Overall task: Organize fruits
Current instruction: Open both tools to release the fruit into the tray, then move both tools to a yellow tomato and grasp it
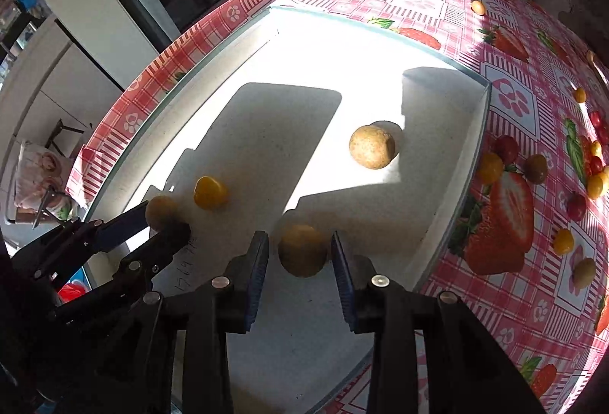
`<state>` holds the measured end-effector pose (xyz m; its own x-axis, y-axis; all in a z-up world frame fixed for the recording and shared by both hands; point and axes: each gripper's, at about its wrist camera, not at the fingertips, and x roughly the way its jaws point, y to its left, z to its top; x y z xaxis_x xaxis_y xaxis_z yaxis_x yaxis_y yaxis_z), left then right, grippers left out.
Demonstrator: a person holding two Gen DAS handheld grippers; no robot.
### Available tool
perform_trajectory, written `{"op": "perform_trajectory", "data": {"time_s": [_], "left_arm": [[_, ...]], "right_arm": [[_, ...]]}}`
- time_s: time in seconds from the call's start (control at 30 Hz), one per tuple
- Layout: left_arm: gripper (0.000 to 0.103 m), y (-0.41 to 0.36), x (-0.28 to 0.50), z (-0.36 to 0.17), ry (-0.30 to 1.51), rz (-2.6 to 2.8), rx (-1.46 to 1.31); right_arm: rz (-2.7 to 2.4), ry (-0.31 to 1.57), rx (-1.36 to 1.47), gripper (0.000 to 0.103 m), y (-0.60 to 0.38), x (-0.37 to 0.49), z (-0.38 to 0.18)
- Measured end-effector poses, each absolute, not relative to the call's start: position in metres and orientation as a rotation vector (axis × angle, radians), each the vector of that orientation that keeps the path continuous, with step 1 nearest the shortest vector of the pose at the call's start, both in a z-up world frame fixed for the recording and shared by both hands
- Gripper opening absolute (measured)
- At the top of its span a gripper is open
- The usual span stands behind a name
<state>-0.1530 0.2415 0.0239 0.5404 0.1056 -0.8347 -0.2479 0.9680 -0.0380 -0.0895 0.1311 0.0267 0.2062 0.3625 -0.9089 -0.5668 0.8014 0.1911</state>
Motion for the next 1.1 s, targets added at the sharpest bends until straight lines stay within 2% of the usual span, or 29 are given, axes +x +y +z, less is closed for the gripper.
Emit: {"op": "perform_trajectory", "data": {"time_s": [0.03, 0.1, 0.27, 0.5, 0.83, 1.1], "left_arm": [[0.085, 0.243, -0.155, 0.025, 0.973, 0.207, -0.160], [0.085, 0.245, -0.155, 0.023, 0.986, 0.203, -0.170], [0.085, 0.245, -0.155, 0.029, 0.989, 0.202, -0.189], [0.085, 0.219, -0.149, 0.052, 0.954, 0.154, -0.139], [0.085, 0.140, -0.123, 0.084, 0.935, 0.006, -0.049], [0.085, 0.060, -0.090, 0.079, 0.960, -0.087, 0.005]], "right_arm": [[0.654, 1.194, -0.191, 0.064, 0.130, -0.088, 0.028], [0.659, 1.186, -0.163, 0.064, 0.126, -0.086, 0.034], [0.654, 1.132, -0.087, 0.077, 0.112, -0.081, 0.056], [0.596, 1.093, -0.037, 0.078, 0.067, -0.077, 0.071], [0.396, 1.082, 0.055, 0.078, -0.045, -0.056, 0.067], [0.233, 1.070, 0.128, 0.078, -0.131, -0.026, 0.061]]}}
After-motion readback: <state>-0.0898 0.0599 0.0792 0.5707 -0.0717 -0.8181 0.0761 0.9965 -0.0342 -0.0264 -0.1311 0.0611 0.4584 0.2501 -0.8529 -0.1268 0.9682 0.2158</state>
